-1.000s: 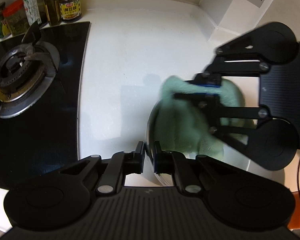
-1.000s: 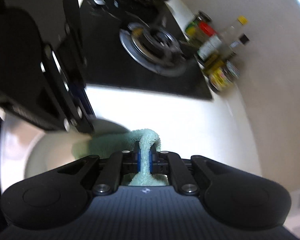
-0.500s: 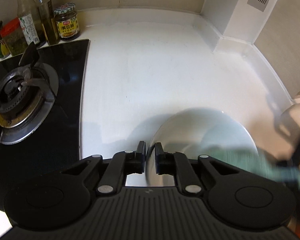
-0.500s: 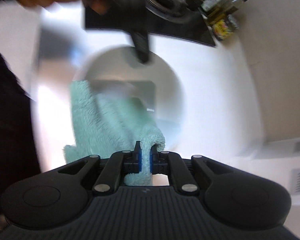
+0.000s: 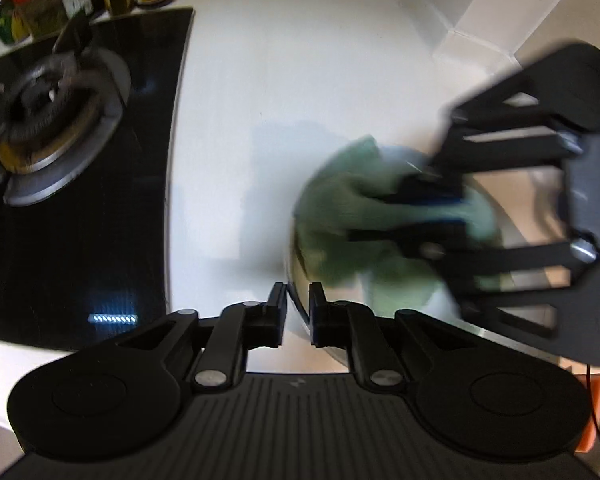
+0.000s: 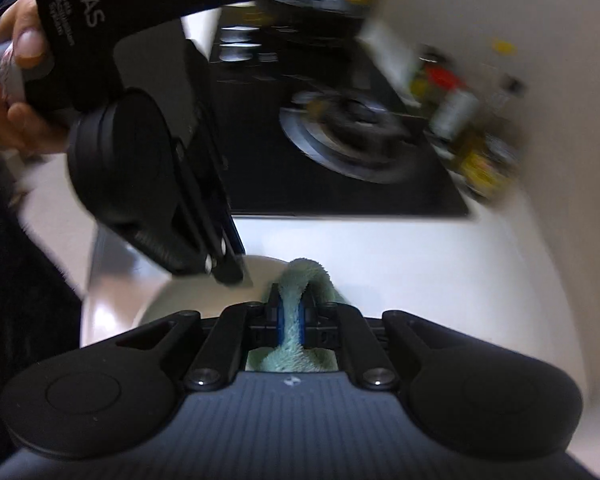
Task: Clean bowl
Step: 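Keep the left tool on the rim while the right tool wipes the bowl wall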
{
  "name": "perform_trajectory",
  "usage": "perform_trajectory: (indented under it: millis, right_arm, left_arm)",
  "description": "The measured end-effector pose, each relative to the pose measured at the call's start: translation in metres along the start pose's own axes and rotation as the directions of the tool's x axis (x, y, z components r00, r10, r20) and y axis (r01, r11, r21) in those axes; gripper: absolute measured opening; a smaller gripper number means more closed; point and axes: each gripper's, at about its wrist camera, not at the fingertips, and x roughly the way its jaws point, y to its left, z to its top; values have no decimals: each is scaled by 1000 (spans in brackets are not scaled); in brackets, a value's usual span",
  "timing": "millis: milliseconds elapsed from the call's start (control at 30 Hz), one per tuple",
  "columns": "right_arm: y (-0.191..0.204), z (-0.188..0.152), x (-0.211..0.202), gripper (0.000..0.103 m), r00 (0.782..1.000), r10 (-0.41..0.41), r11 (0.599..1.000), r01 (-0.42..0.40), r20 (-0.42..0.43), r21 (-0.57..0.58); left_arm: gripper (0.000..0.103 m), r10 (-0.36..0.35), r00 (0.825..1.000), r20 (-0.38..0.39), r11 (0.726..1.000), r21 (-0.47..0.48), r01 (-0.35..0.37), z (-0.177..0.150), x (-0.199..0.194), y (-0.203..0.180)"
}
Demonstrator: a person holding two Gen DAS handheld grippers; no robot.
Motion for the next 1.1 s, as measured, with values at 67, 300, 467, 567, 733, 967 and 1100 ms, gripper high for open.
perform_trajectory:
  millis: [67, 300, 467, 567, 733, 967, 1100]
  right_arm:
    - [-2, 5, 10, 4, 998, 53, 997, -53, -17, -58]
    - [7, 8, 32, 3, 996, -2, 995, -7, -93, -99]
    - [11, -4, 44, 2, 963, -173, 985, 168, -206, -38]
    - [11, -13, 41, 2, 932, -215, 974, 227, -293, 8]
    - [28, -29, 20, 3, 885, -158, 961, 240, -439, 139]
    - [63, -22, -15, 5, 962, -6, 939, 98, -272, 328]
    - [34, -30, -34, 5, 965, -171, 871, 242, -198, 428]
  left_arm:
    - [15, 5, 1000, 8, 1000, 25, -6, -4, 0, -3]
    - [18, 56, 998, 31, 993, 99, -59, -6, 6, -13]
    - [18, 70, 997, 43, 991, 107, -74, -4, 12, -16]
    - [18, 74, 995, 63, 992, 100, -80, 1, 15, -16]
    - [20, 62, 992, 110, 994, 88, -72, 18, 24, -15]
    - [25, 42, 991, 125, 985, 163, -63, 48, 38, -30]
    - [18, -21, 994, 107, 993, 120, 8, 46, 22, -16]
